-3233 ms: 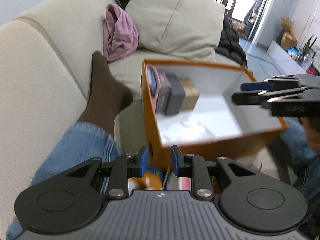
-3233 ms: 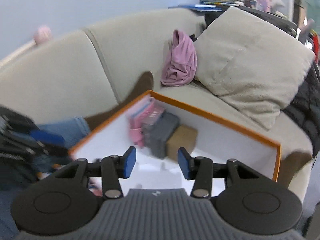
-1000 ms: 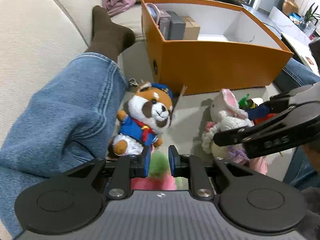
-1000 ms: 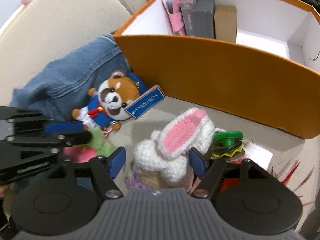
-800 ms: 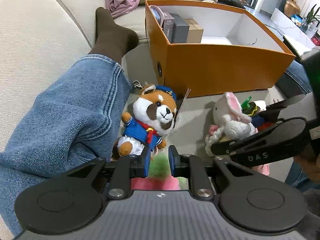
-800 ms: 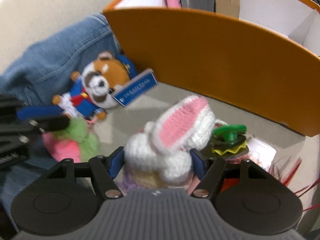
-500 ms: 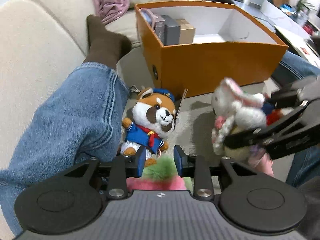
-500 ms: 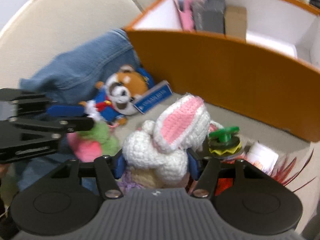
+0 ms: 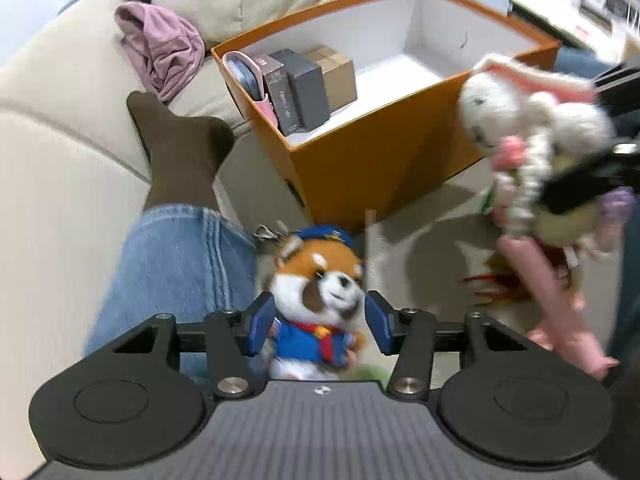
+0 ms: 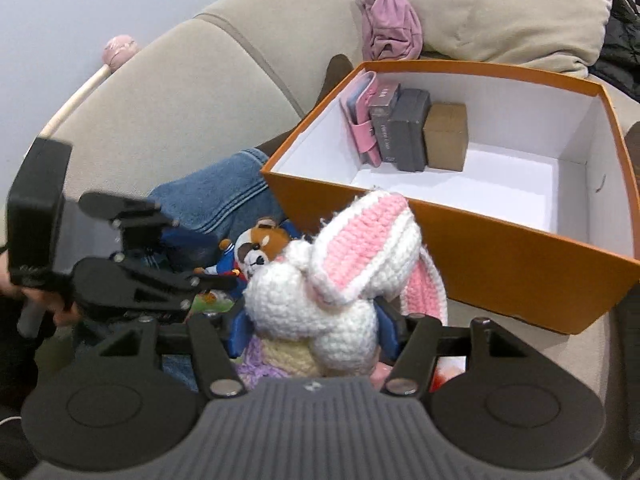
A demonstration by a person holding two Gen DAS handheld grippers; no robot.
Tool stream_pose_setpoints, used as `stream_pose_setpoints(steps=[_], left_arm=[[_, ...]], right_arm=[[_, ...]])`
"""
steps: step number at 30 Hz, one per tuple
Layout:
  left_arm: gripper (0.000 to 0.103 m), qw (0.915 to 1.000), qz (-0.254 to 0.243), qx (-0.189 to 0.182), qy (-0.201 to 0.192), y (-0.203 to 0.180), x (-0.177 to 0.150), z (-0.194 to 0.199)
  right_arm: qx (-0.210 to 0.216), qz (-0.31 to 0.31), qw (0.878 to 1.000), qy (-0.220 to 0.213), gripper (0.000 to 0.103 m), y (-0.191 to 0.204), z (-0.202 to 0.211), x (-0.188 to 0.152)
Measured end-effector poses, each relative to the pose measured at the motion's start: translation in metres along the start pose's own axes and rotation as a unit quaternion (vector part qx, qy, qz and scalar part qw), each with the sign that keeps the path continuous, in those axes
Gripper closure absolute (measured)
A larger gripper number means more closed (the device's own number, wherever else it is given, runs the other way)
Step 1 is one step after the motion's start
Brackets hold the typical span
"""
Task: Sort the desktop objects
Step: 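Grasp the white crochet bunny with the right gripper while left approaches the red-panda plush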
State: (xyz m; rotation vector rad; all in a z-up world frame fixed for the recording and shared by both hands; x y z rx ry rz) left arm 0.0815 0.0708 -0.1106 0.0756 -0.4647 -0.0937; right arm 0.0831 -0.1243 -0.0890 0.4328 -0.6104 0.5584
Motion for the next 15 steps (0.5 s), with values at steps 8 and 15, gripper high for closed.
stream_pose_setpoints(steps=[8,15], left_arm=[[0.039,0.9968,-0.014,-0.004,0.079,0.001,0.013,-0.050],[0.047,0.9980,0.006,-0.016,0.061,0.000,0.007,-0.039]], right_arm=[[0.003,-0.020,1.000,0.007,0.040,-0.009,-0.004,-0.013],[0.004,-0.027,1.000,0.009,0.040,-0.012,-0.007,-0.016]])
Point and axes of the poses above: each gripper's, at about its wrist camera, not at the fingertips, and z roughly against the way its jaws point, y to its left, x to its top, the point moved 3 cm from there along -z, roughly the way its jaws point, and after that the axes turned 14 degrees about z, right-handed, at the moved point
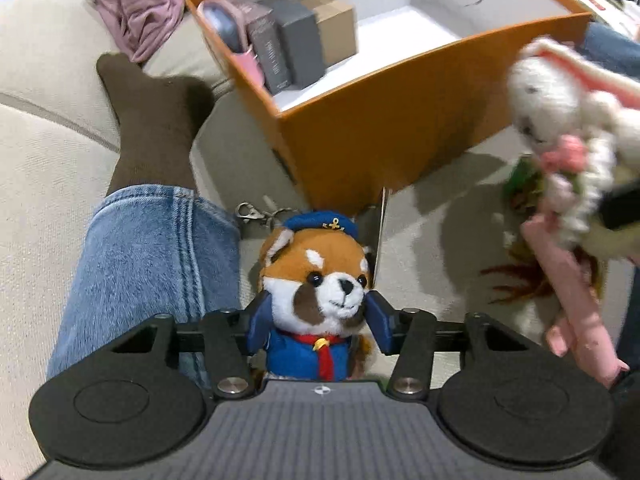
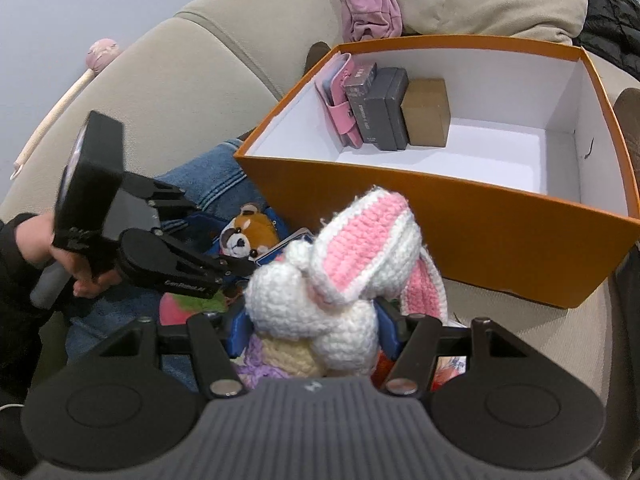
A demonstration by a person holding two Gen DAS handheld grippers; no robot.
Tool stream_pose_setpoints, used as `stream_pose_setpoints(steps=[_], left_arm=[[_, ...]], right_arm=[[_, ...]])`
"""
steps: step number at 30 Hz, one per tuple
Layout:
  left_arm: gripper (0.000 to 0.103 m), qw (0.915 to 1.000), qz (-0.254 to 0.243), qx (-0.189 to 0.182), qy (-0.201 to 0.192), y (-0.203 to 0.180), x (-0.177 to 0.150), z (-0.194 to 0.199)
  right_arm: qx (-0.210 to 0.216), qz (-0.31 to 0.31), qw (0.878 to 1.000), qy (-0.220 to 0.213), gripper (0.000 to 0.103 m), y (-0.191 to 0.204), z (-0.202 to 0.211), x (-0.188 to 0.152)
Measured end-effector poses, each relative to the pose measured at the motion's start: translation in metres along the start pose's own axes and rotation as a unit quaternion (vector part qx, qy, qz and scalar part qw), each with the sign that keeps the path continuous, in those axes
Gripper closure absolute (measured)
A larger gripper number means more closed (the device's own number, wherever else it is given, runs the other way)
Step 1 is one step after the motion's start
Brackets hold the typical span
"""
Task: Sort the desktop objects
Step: 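Grasp the white crochet bunny with the right gripper while left approaches the red-panda plush, then grasp the red-panda plush with the left gripper and lift it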
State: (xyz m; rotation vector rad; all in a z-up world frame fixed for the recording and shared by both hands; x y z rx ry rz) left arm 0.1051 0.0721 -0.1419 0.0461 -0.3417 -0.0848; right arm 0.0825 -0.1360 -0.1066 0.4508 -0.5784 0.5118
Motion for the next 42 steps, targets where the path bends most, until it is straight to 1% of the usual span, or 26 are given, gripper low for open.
stream_pose_setpoints(steps=[1,4,6,8,10,13,16,20,22,24,26,29,31,33,34,35,36,37,40,42], left_arm=[[0.047,0.9999,0.001,-0.010,-0.004,-0.001,-0.002,0.006],[0.047,0.9974,0.007,-0.072,0.003,-0.003,-0.005,0.019],[0.050,0.9957,0.006,-0.090,0.023,-0.001,-0.007,0.015],[0.051,0.9964,-0.002,-0.075,0.040,-0.002,-0.011,0.003],[0.052,0.9977,-0.002,-0.059,0.032,0.000,-0.011,-0.003],[0.052,0.9968,0.029,-0.069,0.029,0.007,-0.006,-0.006],[0.052,0.9973,0.028,-0.064,0.024,0.004,-0.007,-0.009],[0.050,0.9995,0.008,-0.029,0.009,-0.012,-0.008,-0.013],[0.049,0.9999,0.005,-0.014,0.005,-0.016,-0.009,-0.015],[0.047,1.0000,-0.006,0.002,0.001,-0.022,-0.010,-0.017],[0.048,0.9997,-0.016,0.017,-0.004,-0.027,-0.012,-0.018],[0.055,0.9995,-0.010,0.025,-0.017,-0.030,-0.016,-0.008],[0.063,0.9994,0.002,0.022,-0.027,-0.028,-0.018,-0.001],[0.075,0.9987,0.029,0.016,-0.038,-0.020,-0.022,0.006],[0.098,0.9980,0.046,0.008,-0.041,-0.016,-0.022,0.009],[0.097,0.9967,0.068,0.000,-0.046,-0.010,-0.023,0.013],[0.097,0.9947,0.090,-0.015,-0.047,-0.006,-0.021,0.015],[0.097,0.9931,0.105,-0.024,-0.048,-0.002,-0.022,0.016],[0.097,0.9919,0.112,-0.042,-0.042,0.003,-0.026,0.018],[0.096,0.9929,0.099,-0.052,-0.039,0.004,-0.024,0.022]], right_arm=[[0.000,0.000,1.000,0.000,0.040,0.000,0.000,0.000],[0.000,0.000,1.000,0.000,0.040,0.000,-0.002,0.001],[0.001,0.001,1.000,0.000,0.040,0.002,-0.002,0.002],[0.003,0.003,1.000,0.001,0.040,0.004,-0.003,0.002],[0.003,0.005,1.000,0.001,0.040,0.005,-0.003,0.001],[0.001,0.003,1.000,0.001,0.040,0.005,-0.002,-0.001],[0.004,0.001,1.000,0.000,0.040,0.004,-0.003,-0.003],[0.012,0.001,1.000,0.006,0.040,0.006,-0.012,-0.004],[0.013,0.005,1.000,0.009,0.040,0.010,-0.015,-0.004],[0.015,0.010,1.000,0.009,0.040,0.014,-0.015,-0.003],[0.013,0.012,1.000,0.006,0.040,0.016,-0.012,-0.003],[0.006,0.010,1.000,0.000,0.040,0.015,-0.005,-0.004],[0.002,0.008,1.000,-0.002,0.040,0.013,-0.001,-0.005],[-0.001,0.005,1.000,-0.002,0.040,0.011,0.001,-0.007],[-0.002,0.005,1.000,-0.003,0.040,0.011,0.002,-0.008],[-0.002,0.004,1.000,-0.004,0.040,0.010,0.002,-0.008],[-0.002,0.003,1.000,-0.004,0.040,0.010,0.002,-0.008],[-0.001,0.003,1.000,-0.005,0.040,0.010,0.002,-0.007],[0.001,0.007,1.000,-0.003,0.040,0.013,0.000,-0.006],[0.003,0.011,1.000,-0.002,0.040,0.015,-0.001,-0.006]])
Point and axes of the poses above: each gripper's, at about its wrist camera, not at the fingertips, and z roughly against the way its jaws point, y to its left, x to its top, the point moved 3 cm from there along -z, roughly the way its jaws point, and after that the axes turned 14 degrees about z, right-handed, at the moved point
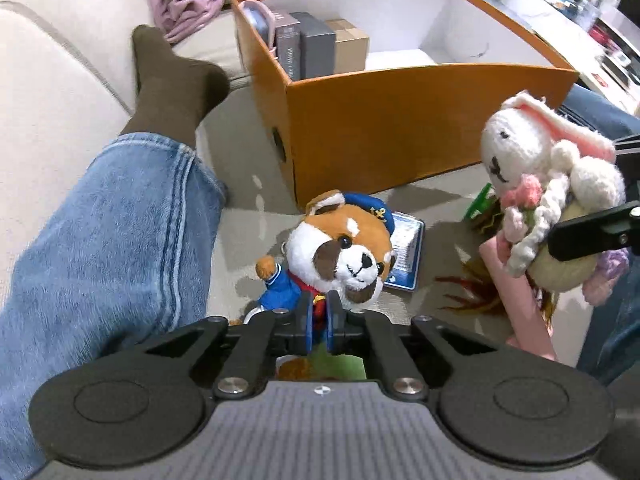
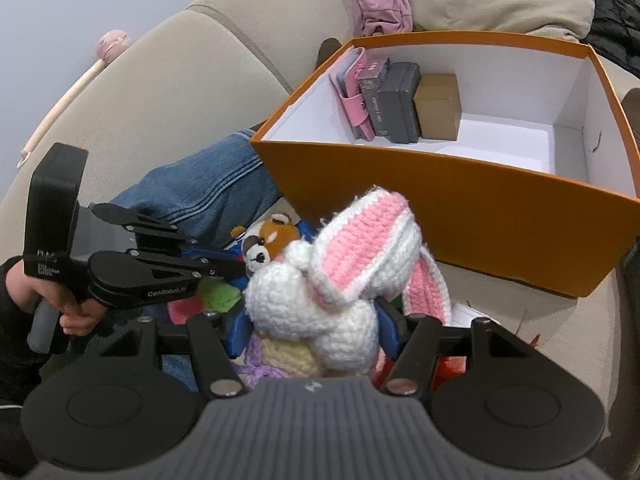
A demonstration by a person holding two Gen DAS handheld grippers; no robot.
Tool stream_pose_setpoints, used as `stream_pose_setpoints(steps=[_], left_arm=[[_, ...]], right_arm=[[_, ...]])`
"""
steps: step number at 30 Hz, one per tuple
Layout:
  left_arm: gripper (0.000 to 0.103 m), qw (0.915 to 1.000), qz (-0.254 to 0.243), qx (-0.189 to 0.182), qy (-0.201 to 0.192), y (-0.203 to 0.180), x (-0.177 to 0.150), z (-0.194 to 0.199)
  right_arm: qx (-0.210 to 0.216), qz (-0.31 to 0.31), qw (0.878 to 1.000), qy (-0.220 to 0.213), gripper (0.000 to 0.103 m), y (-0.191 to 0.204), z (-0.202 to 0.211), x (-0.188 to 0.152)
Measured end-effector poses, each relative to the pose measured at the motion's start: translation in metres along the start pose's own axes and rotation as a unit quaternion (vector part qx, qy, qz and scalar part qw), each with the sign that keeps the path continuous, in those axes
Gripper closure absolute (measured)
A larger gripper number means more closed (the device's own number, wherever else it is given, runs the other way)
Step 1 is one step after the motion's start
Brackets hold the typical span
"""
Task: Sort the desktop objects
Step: 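Grasp the red-panda plush with the left gripper and lift it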
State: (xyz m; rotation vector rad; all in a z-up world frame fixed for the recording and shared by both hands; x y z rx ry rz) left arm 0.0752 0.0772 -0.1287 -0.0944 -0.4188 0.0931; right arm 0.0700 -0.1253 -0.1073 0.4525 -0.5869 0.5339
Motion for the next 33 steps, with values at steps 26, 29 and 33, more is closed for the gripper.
stream_pose_setpoints(steps=[26,29,33], left_arm=[[0.059,0.9963,-0.027,-0.037,0.072,0.003,-0.001,-0.010],[0.059,0.9974,0.026,-0.058,0.035,0.012,0.002,0.012],[0.059,0.9916,0.090,-0.092,-0.015,0.026,-0.005,0.047]], right_arm=[[-0.003,-0.012,1.000,0.008,0.040,-0.011,-0.005,0.000],[-0.004,-0.005,1.000,0.000,0.040,-0.010,-0.001,0.004],[0.002,0.021,1.000,-0.015,0.040,-0.003,0.011,0.014]])
Point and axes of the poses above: each gripper's, at about its wrist camera, not at the fingertips, and z roughly against the way its jaws point, y to its left, x to its top, the point moved 3 cm from there along -z, roughly the way its jaws point, and after that the axes turned 14 degrees about z, right-handed, at the moved point
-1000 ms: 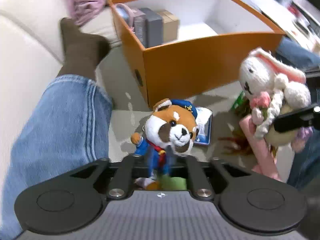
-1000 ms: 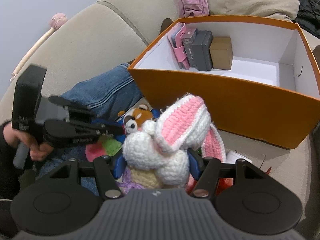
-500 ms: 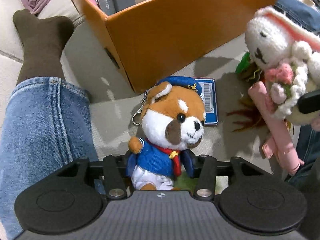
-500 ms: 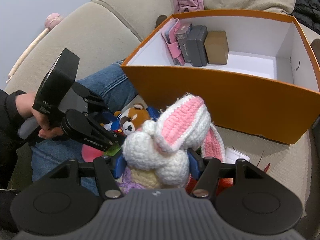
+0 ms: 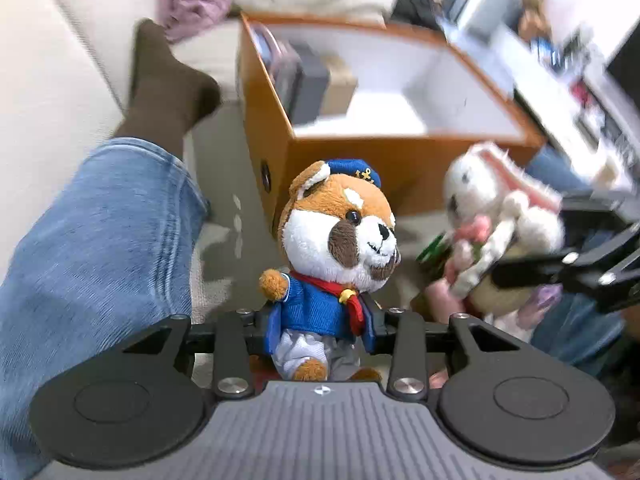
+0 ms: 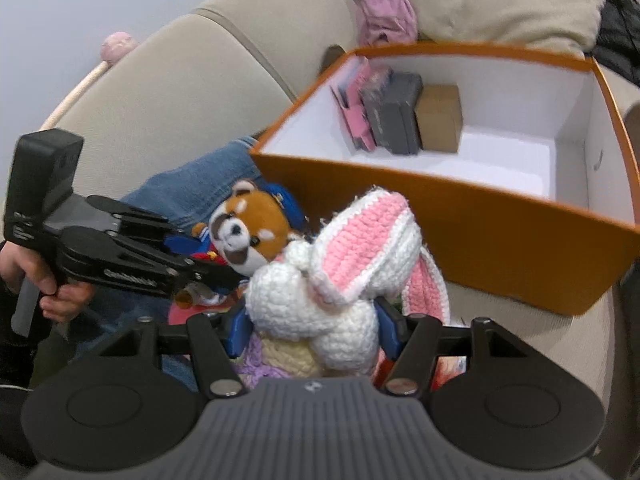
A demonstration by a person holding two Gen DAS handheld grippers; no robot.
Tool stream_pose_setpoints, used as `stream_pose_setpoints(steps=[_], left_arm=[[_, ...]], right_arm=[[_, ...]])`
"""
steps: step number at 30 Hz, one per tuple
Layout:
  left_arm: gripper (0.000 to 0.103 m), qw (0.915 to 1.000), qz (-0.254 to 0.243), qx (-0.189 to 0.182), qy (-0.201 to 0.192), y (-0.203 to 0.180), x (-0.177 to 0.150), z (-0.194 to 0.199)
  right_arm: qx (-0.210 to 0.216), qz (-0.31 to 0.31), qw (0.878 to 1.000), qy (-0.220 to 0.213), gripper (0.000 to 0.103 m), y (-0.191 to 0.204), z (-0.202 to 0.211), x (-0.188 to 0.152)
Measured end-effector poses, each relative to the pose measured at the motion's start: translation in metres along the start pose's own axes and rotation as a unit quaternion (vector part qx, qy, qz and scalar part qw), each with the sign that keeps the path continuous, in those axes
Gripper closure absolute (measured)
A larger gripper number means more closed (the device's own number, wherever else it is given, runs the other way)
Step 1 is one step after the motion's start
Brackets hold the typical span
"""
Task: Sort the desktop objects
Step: 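Grasp the red-panda plush with the left gripper and lift it, then carry the red panda and bunny over the shoebox and lower them inside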
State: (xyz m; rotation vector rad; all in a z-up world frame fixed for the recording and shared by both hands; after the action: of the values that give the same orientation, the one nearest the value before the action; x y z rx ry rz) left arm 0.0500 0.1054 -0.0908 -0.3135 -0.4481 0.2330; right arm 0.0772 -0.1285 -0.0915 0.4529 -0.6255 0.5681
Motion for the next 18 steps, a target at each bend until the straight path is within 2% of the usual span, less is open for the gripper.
stream_pose_setpoints(steps=[3,9,13,18], left_arm=[[0.060,0.9988,0.031,-0.027,-0.027,0.003,0.000,0.027],[0.059,0.9936,0.050,-0.052,-0.087,-0.016,0.029,0.073],[0.060,0.9901,0.059,-0.048,-0.118,-0.035,0.061,0.073],[0.059,0.9876,0.067,-0.034,-0.138,-0.061,0.096,0.058]], right_arm=[[0.005,0.020,1.000,-0.014,0.040,0.006,0.011,0.012],[0.014,0.055,0.997,-0.053,0.040,0.008,0.036,0.046],[-0.006,0.071,0.995,-0.072,0.040,-0.002,0.045,0.070],[-0.035,0.060,0.994,-0.084,0.040,-0.030,0.046,0.097]])
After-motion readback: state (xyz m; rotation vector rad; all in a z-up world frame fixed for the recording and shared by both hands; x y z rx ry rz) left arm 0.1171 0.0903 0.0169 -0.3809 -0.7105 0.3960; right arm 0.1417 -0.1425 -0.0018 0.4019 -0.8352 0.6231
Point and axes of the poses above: each gripper's, at about its wrist camera, not at the fingertips, and z roughly against the way its jaws point, y to its left, x to its top, the point moved 3 cm from there along -z, roughly the way its jaws point, and after that the axes turned 14 degrees about z, right-handed, at the moved point
